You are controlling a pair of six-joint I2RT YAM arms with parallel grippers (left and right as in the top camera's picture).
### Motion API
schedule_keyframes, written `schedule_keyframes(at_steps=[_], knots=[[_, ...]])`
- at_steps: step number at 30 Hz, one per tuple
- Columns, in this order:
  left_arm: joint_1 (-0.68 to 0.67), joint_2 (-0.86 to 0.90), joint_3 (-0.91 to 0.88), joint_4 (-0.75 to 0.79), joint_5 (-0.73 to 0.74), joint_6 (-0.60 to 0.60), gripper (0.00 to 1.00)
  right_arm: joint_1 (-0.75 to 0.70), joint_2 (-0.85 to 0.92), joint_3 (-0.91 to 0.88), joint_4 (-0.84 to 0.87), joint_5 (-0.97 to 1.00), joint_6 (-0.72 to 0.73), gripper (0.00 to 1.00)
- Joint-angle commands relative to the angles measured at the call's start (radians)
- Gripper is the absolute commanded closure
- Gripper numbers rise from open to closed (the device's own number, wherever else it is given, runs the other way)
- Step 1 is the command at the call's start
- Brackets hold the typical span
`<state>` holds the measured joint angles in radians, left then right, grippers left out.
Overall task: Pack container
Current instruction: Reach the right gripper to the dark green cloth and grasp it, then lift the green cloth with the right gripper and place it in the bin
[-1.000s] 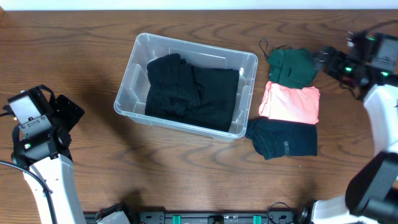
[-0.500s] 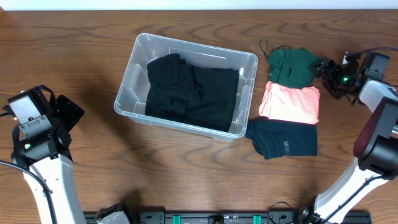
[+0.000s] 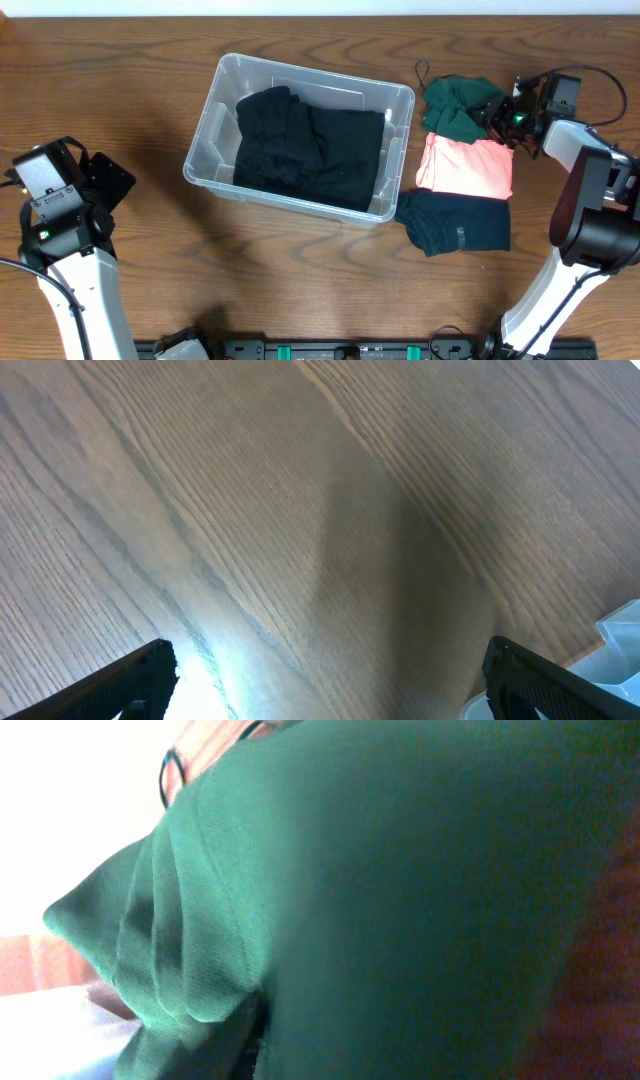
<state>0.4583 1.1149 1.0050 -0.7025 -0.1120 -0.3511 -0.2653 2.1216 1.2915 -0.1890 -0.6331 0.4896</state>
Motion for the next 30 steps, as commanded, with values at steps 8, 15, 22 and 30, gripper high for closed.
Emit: schedule_keyframes(at_steps=[8, 15, 22, 30], knots=[[0.006, 0.003, 0.007, -0.001, -0.012, -0.002, 0.02, -0.009, -0.356, 0.003, 0.105, -0.394, 0.061, 0.98], [0.006, 0.003, 0.007, -0.001, -0.012, -0.002, 0.02, 0.12, -0.568, 0.003, 0.164, -0.472, 0.146, 0.99], [0.006, 0.003, 0.007, -0.001, -0.012, -0.002, 0.02, 0.378, -0.59, 0.001, 0.163, -0.354, 0.146, 0.99], [0.006, 0.003, 0.007, -0.001, -0.012, -0.002, 0.02, 0.628, -0.476, 0.0, -0.014, 0.155, 0.146, 0.99]])
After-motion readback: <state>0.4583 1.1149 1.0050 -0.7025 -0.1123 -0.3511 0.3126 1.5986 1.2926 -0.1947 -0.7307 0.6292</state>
